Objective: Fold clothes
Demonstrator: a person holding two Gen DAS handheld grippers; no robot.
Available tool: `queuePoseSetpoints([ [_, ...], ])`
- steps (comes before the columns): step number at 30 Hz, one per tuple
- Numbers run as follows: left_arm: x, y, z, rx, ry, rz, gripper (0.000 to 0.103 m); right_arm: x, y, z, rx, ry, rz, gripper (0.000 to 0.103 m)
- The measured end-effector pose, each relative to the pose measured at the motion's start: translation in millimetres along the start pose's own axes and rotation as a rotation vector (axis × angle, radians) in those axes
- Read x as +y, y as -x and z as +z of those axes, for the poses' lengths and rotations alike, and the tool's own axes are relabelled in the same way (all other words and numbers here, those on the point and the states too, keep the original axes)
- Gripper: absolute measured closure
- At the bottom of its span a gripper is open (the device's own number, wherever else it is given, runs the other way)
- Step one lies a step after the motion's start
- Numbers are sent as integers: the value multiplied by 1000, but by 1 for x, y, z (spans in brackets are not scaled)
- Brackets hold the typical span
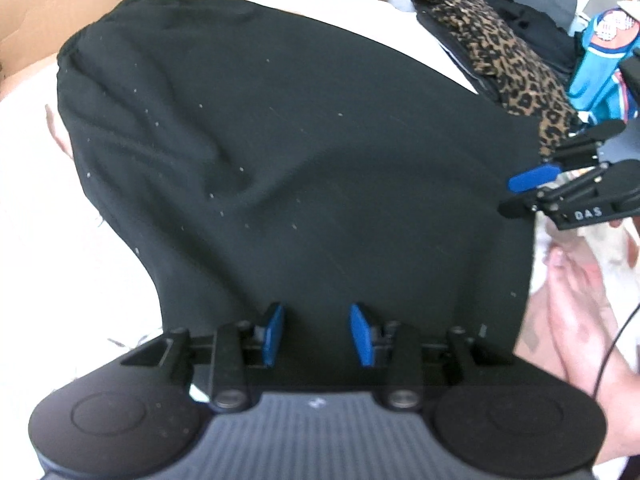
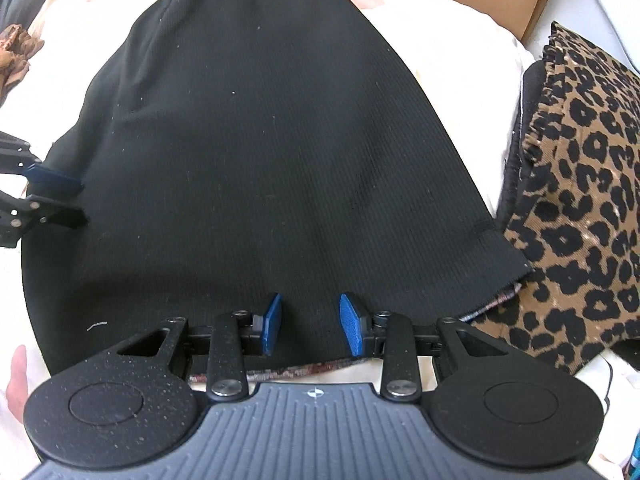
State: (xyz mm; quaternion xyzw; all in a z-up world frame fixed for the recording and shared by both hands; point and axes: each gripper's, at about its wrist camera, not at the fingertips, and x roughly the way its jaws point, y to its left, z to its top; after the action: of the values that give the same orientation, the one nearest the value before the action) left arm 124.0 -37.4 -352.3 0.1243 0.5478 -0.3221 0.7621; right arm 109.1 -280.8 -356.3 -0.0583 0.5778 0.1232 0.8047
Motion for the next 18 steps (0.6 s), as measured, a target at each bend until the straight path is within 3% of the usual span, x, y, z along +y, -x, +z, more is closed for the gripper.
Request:
queuePoseSetpoints([
  [6,22,40,2,-96,69,-14,70,0,14,-2,10,-7,3,64],
  [9,45,52,-7,-135,128,18,70,-1,28,-2,-32,-20,14,64],
  [12,69,56,-17,-137,187,36,70,1,34,1,-66,-42,25,64],
  [18,87,44,-37,-86,183,55,70,10,28,5,-78,-50,52,64],
])
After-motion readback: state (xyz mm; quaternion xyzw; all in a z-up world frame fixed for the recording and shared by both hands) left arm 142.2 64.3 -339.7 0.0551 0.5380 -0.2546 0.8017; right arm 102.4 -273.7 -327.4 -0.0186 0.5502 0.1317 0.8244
